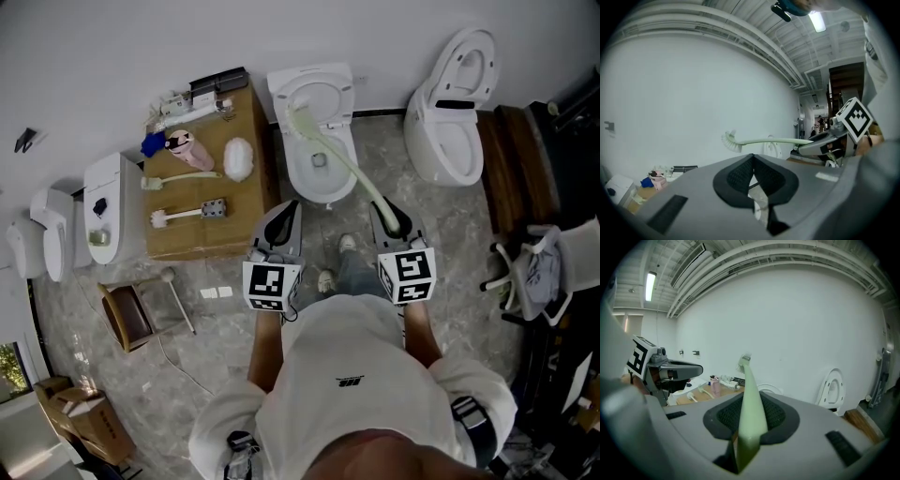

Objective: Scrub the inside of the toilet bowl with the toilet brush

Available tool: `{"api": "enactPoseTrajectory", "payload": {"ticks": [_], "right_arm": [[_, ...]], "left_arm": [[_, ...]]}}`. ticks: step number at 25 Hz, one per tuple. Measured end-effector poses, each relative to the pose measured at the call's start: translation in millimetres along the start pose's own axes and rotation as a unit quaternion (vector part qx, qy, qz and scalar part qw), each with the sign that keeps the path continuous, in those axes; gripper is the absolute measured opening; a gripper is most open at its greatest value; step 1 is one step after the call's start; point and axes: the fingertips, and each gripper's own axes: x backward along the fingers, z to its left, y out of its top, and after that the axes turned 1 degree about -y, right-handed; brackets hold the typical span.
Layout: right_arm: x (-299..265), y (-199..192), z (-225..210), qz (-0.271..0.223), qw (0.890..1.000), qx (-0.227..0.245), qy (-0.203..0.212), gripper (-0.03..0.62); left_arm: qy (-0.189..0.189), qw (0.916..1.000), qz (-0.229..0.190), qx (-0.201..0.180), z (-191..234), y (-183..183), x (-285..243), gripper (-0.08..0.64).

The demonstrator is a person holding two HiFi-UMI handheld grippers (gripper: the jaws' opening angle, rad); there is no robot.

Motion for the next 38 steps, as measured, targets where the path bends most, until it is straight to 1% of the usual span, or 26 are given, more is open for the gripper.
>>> {"api": "enactPoseTrajectory", "payload": {"ticks": [6,10,13,16,18,21,25,27,33,38], "right_arm": [[-33,7,-15,-0.003,1.000,0.004,0.007,0.071],[-62,11,-28,-0.007,1.000,0.005,0.018,0.071],[-86,14,-39,-0.005,1.000,0.004,0.028,0.071],[-113,16,-54,0.000,0.999,0.002,0.034,0.071],[-131,16,-67,0.004,0.999,0.000,0.038,0.071],[-158,12,-88,0.018,0.999,0.000,0.045,0.071],[-196,1,-113,0.046,0.997,-0.010,0.057,0.071],[-215,-5,-124,0.058,0.996,-0.014,0.063,0.071],[-259,-20,-147,0.088,0.992,-0.014,0.088,0.071],[-281,-30,-157,0.103,0.989,-0.013,0.102,0.071]], "left_arm": [[0.012,0.9999,0.006,0.000,21,0,-31,0.009],[0.026,0.9996,0.014,0.005,37,-2,-57,0.009],[0.035,0.9991,0.022,0.010,49,-3,-80,0.009],[0.039,0.9982,0.042,0.017,61,-8,-106,0.009],[0.043,0.9980,0.043,0.017,68,-10,-127,0.009],[0.048,0.9977,0.044,0.016,79,-13,-159,0.009],[0.056,0.9957,0.061,0.041,92,-27,-198,0.009],[0.062,0.9947,0.070,0.044,98,-34,-215,0.009],[0.074,0.9921,0.087,0.051,114,-51,-258,0.009],[0.077,0.9905,0.100,0.055,119,-63,-283,0.009]]}}
